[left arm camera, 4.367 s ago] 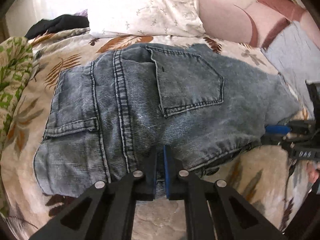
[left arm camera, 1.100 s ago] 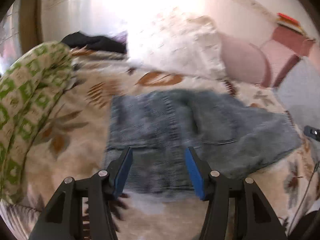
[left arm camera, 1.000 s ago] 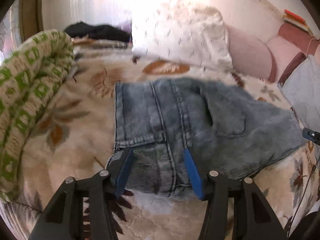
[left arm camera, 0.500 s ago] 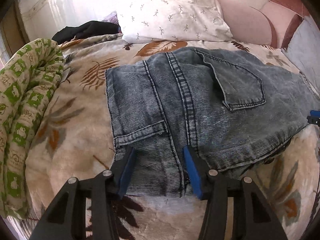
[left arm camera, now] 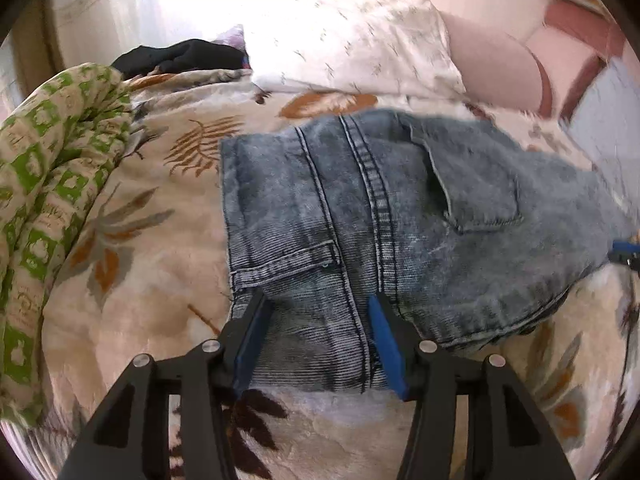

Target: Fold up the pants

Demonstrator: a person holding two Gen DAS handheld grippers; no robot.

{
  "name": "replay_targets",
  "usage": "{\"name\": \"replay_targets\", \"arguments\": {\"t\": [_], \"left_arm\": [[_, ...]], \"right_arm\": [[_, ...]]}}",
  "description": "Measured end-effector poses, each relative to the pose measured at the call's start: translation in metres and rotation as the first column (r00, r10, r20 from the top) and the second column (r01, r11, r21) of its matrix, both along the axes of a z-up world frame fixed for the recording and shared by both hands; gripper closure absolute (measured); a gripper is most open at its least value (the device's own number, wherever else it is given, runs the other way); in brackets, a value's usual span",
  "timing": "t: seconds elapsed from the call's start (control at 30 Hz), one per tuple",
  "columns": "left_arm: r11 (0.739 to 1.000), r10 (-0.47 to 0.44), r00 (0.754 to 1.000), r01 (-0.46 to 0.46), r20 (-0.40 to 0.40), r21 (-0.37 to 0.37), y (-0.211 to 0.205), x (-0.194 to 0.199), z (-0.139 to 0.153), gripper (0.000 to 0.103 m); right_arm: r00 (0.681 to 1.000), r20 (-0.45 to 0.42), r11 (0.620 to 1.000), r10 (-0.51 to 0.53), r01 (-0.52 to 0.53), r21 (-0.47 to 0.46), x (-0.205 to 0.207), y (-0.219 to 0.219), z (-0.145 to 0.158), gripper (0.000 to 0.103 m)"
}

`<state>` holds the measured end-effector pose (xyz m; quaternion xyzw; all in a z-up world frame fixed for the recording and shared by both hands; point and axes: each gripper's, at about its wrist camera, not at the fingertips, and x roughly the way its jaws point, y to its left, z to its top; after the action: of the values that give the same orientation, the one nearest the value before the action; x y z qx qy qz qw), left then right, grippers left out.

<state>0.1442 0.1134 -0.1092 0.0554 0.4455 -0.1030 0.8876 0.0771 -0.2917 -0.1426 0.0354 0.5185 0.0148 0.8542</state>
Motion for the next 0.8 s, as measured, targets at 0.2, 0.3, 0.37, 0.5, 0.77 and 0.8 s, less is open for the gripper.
{"name": "replay_targets", "arguments": {"t": [0.2,0.3,0.37,0.5,0.77,0.8], "left_arm": [[0.988,0.079,0.991,-0.064,0.11,-0.139,0.007,-0.026,0.036,0.044],[0.982,0.081,0.987,-0.055,0.14,-0.179,-0.001,-0.038,0.045,0.042],[0.984,0.057,0.987,-0.031,0.147,-0.176,-0.013,-0.042,0.048,0.042],[0.985,-0.027,0.99,0.05,0.142,-0.166,-0.049,-0.05,0.051,0.042],[0.956,-0.267,0.955,0.279,0.125,-0.093,-0.148,-0.04,0.069,0.04],[0.949,-0.295,0.947,0.306,0.127,-0.077,-0.16,-0.037,0.072,0.04]], "right_arm": [[0.973,0.172,0.976,-0.152,0.12,0.183,-0.036,-0.054,0.053,0.043],[0.929,0.236,0.945,-0.286,0.232,0.232,-0.059,-0.094,0.068,0.043],[0.907,0.224,0.924,-0.357,0.308,0.228,-0.066,-0.121,0.068,0.043],[0.858,0.129,0.831,-0.497,0.428,0.356,-0.076,-0.166,0.051,0.043],[0.792,-0.008,0.591,-0.611,0.463,0.66,-0.084,-0.19,0.025,0.043],[0.786,-0.024,0.573,-0.618,0.471,0.671,-0.081,-0.192,0.022,0.043]]}}
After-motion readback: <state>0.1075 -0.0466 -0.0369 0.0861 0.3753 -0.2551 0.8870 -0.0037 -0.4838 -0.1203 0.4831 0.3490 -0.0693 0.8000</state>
